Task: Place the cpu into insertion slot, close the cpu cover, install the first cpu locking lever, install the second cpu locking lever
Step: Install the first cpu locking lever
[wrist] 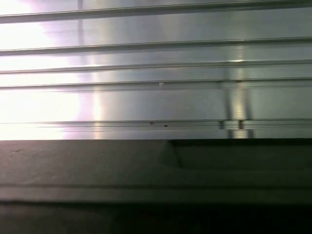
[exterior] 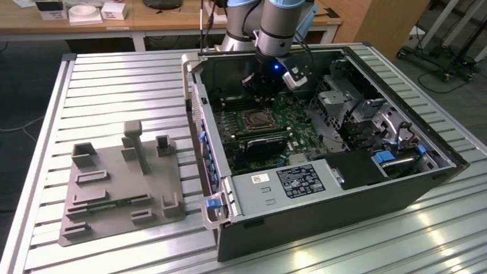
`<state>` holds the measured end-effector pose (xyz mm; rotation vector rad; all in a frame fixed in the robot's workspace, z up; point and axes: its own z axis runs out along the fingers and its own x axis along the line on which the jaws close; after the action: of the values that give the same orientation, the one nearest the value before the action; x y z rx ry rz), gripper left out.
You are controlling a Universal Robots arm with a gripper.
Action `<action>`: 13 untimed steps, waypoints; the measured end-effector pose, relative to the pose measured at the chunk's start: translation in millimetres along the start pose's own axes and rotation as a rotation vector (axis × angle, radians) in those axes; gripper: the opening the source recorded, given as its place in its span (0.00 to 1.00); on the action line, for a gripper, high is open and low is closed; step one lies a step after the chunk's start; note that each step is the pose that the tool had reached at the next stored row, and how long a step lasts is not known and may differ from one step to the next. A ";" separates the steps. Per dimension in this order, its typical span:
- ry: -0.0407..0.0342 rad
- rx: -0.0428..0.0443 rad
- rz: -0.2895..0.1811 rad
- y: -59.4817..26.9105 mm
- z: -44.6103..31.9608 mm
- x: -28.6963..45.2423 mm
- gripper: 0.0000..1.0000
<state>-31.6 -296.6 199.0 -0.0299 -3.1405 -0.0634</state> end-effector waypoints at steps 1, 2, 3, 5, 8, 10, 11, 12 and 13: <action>0.0000 0.0001 0.000 0.0 0.0 0.0 0.10; 0.0000 0.0002 0.000 0.0 -0.1 0.0 0.10; -0.0001 0.0001 0.000 0.0 -0.2 0.0 0.10; -0.0001 0.0000 0.000 0.1 -0.5 0.0 0.10; -0.0002 -0.0001 0.000 0.1 -0.6 0.0 0.10; -0.0001 0.0001 0.000 0.1 -0.6 0.0 0.10; -0.0001 0.0001 0.000 0.1 -0.6 -0.1 0.10; 0.0000 0.0002 0.000 0.1 -0.7 -0.1 0.10; -0.0001 0.0006 0.000 0.0 -0.7 -0.1 0.10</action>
<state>-31.4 -296.6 199.6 -0.0300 -3.1406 -0.0626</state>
